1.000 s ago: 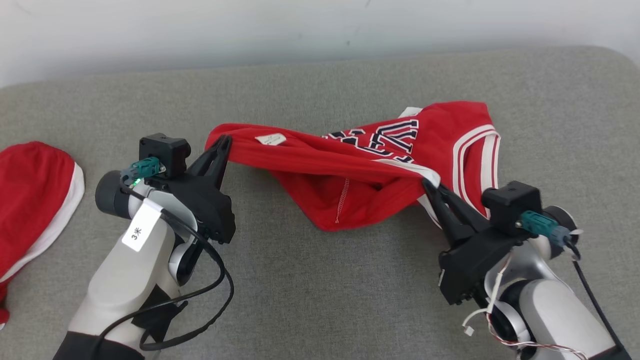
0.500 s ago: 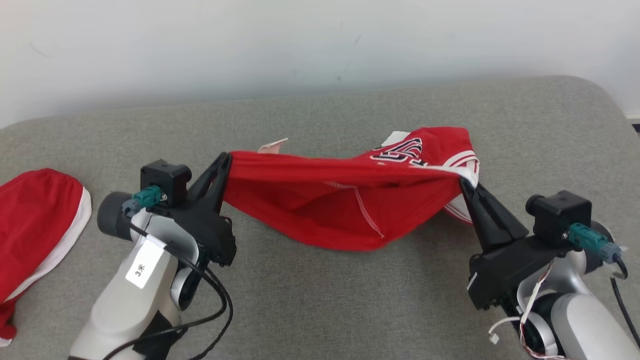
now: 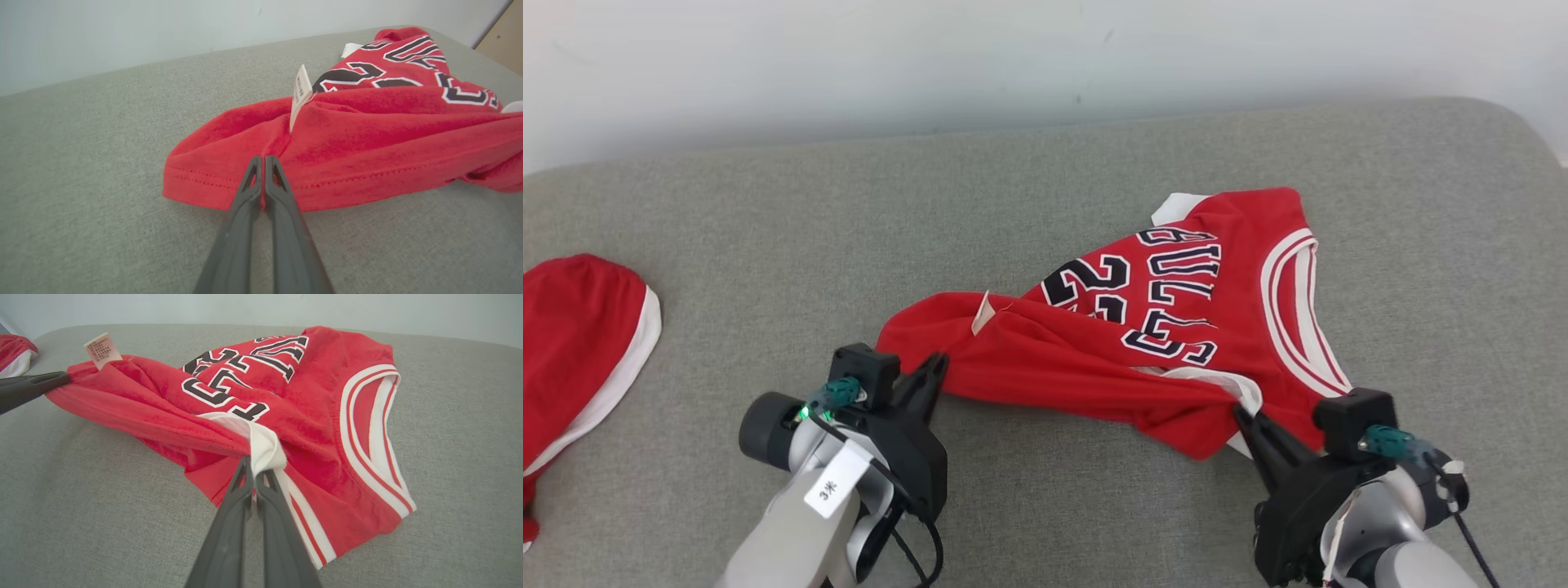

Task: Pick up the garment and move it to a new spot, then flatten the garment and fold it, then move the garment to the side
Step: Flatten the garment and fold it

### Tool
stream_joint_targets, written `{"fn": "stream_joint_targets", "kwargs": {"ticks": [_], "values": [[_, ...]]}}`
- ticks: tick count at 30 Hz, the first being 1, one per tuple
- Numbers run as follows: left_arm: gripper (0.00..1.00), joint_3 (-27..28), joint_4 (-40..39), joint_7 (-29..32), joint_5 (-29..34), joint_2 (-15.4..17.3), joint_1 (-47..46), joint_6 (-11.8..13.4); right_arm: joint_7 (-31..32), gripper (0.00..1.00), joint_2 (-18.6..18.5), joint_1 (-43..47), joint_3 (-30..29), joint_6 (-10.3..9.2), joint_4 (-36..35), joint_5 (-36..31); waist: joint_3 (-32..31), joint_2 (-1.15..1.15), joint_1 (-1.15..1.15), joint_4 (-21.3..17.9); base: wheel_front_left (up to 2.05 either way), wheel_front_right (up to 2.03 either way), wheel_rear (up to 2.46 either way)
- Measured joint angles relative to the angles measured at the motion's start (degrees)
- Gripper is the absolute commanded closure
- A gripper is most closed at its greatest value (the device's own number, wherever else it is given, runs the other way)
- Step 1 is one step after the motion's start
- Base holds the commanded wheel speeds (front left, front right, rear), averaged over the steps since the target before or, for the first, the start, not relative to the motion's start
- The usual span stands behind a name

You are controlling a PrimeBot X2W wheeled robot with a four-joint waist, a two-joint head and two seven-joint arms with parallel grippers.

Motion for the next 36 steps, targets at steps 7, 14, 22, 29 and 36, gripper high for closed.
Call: {"fn": "stream_joint_targets", "kwargs": {"ticks": [7, 14, 22, 29, 36], "values": [[0.0, -1.41, 1.3, 0.87, 0.12, -0.86, 0.67, -0.99, 2.24, 0.71, 0.62, -0.15, 2.61, 1.35, 3.89, 0.07, 1.77, 0.0, 0.0, 1.25, 0.0, 0.0, 0.0], [0.0, -1.2, 1.67, 0.83, 0.08, -0.43, 0.7, -1.08, 3.21, 0.0, 0.83, -0.92, 3.41, 2.09, 5.26, 0.16, 2.04, 0.0, 0.0, 2.28, 0.0, 0.0, 0.0], [0.0, -1.44, 1.1, 0.77, 0.09, 0.98, 0.93, -1.49, 3.68, 0.0, -0.15, -0.95, 3.14, 2.08, 3.33, 0.14, 1.14, 0.0, 0.0, 2.48, 0.0, 0.0, 0.0], [0.0, -1.7, 0.47, 0.77, 0.09, 1.22, 2.1, -1.53, 4.24, 0.0, -1.72, 2.87, 1.08, 1.56, 0.44, 0.56, 0.27, 0.0, 0.0, 2.38, 0.0, 0.0, 0.0], [0.0, -1.45, -0.33, 0.89, 0.09, 2.32, 2.67, -1.45, 4.67, 0.0, -2.07, 3.46, -1.19, 0.4, -1.7, 0.54, -0.03, 0.0, -0.01, 1.15, 0.0, 0.0, 0.0]]}}
